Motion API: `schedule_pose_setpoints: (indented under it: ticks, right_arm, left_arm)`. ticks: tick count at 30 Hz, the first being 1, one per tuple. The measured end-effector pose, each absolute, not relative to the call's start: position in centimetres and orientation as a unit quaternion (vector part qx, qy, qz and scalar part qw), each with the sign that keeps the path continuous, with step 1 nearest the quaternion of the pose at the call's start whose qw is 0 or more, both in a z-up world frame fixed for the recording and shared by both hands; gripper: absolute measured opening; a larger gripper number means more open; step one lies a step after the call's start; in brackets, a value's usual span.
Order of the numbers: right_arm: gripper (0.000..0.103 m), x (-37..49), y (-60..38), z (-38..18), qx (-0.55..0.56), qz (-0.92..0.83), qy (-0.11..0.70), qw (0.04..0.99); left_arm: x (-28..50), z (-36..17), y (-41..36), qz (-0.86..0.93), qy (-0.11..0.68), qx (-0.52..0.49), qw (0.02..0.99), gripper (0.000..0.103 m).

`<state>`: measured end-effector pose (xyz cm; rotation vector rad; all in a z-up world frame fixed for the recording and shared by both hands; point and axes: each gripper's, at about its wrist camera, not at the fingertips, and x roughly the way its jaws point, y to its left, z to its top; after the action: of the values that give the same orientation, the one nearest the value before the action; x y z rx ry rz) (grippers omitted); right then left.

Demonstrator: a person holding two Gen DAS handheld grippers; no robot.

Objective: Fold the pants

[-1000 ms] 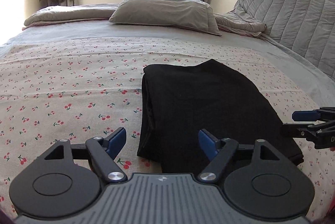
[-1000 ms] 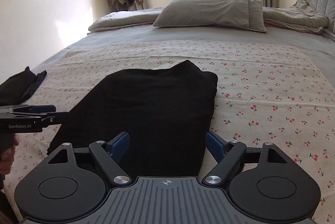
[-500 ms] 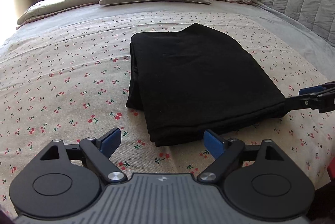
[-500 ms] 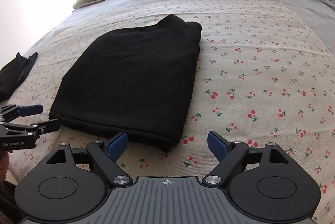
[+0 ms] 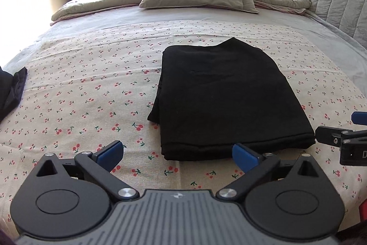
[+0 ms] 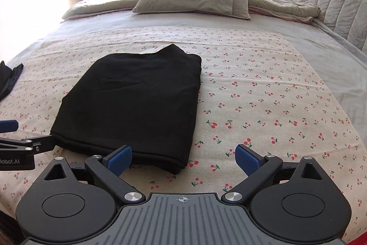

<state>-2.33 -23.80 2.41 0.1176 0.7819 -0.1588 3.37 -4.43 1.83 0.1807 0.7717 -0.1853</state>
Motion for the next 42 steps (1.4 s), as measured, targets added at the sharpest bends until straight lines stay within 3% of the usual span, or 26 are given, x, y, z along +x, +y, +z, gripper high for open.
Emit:
schedule_pose_setpoints:
  ticks: [42]
  right_arm:
    - [0.100,-2.5,-22.2,0.5,0.049,-0.091,0.362,0.926]
  left_arm:
    - [2.7,0.1,-4.9,-0.072,0.376,0.078,0.921,0.103]
